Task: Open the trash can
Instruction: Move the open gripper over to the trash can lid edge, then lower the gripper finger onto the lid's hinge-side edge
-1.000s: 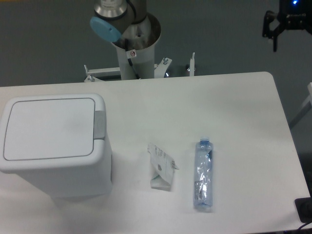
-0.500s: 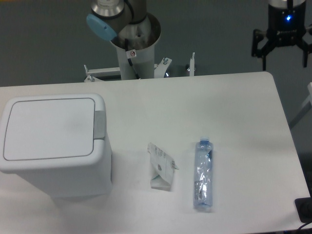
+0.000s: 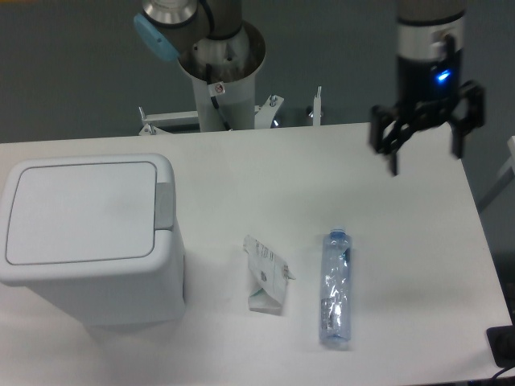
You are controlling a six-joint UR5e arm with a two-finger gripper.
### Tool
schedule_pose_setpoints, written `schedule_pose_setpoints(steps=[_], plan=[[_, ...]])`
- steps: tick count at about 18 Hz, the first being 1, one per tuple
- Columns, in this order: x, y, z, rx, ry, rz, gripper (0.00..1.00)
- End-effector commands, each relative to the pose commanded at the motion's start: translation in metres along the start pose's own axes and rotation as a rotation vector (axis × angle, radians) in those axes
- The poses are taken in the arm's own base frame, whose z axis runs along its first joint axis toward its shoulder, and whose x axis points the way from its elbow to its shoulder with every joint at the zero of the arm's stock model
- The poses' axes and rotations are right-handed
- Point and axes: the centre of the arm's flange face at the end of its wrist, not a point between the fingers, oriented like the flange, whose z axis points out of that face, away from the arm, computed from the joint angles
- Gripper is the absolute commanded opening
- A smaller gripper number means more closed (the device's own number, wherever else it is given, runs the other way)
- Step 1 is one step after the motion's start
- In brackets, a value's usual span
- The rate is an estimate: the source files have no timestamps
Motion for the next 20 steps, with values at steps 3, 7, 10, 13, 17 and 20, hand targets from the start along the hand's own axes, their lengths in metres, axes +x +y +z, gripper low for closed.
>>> schedule_pose_setpoints(steps=[3,7,10,13,17,20], plan=[[0.041,0.003,-0.005,0.009,0.149,-0.036,1.0],[0.098,0.031,0.012,-0.084,0.289,-0.004,1.0],[0.123,0.043,0.029,-0.13,0.309,0.02,1.0],[0.129,0.06,0.043,-0.162,0.308,0.027,1.0],[0.131,0.066,0.046,-0.168,0.31,0.033,1.0],[0.132,0.072,0.05,-0.181,0.31,0.031,1.0]])
